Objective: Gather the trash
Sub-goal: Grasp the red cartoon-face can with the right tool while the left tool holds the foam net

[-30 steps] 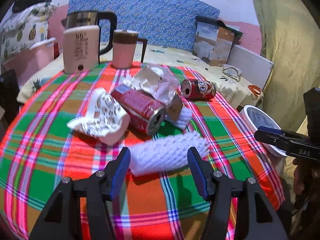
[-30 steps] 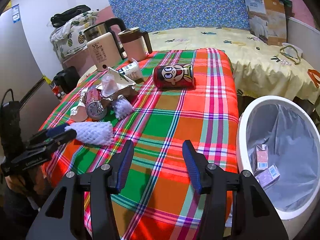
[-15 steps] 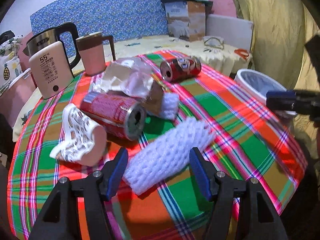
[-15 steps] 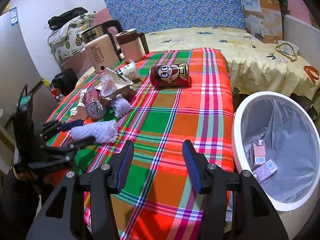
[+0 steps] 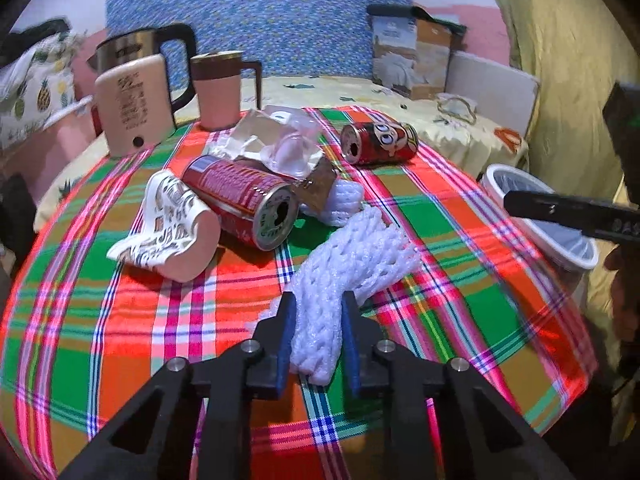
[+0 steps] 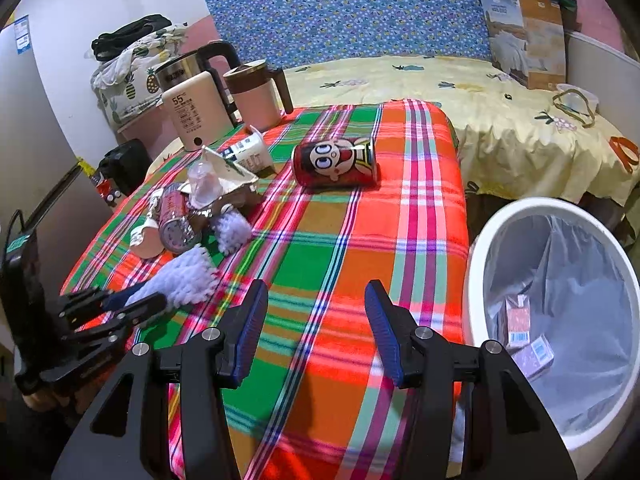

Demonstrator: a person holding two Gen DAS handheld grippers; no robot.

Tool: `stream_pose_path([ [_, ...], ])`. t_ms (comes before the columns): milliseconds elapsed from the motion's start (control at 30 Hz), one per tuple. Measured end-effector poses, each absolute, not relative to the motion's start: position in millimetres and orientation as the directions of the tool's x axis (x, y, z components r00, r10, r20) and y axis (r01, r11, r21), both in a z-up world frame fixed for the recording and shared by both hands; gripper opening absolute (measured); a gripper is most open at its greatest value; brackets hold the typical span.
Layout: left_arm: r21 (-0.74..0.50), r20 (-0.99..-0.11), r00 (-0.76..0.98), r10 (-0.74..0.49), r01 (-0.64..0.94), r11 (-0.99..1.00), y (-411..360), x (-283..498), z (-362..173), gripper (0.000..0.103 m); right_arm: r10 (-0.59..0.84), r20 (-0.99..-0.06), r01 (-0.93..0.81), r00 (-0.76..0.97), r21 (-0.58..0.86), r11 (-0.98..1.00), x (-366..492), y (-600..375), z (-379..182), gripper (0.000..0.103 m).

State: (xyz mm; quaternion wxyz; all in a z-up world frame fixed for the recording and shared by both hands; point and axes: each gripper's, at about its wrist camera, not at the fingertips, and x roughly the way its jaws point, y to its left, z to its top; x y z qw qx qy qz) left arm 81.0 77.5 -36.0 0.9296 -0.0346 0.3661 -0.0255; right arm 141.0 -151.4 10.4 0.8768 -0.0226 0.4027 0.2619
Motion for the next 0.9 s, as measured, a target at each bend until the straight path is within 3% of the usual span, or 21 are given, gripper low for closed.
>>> stream_pose_path([
  [200,-0.191,-0.646,0.757,-0.098,-0.037,0.981,93,74,-25,0.02,0.433,-0.706,-0.489,0.561,0.139,0.861,167,-144,17,0.052],
  [633,-0.252,-0.593,0.803,-0.063,-0.111,0.961,118,73,-8,0.02,0.48,-0.724,-0.486,0.495,0.227,0.844,266,-135,-3,0.055],
  [900,-0.265,-0.593,0.804,-0.047,-0.139,0.954,128,71,-11,0.021,0.55,-0.73,-0.546,0.406,0.289,0.787,250,-123,-10,0.055],
])
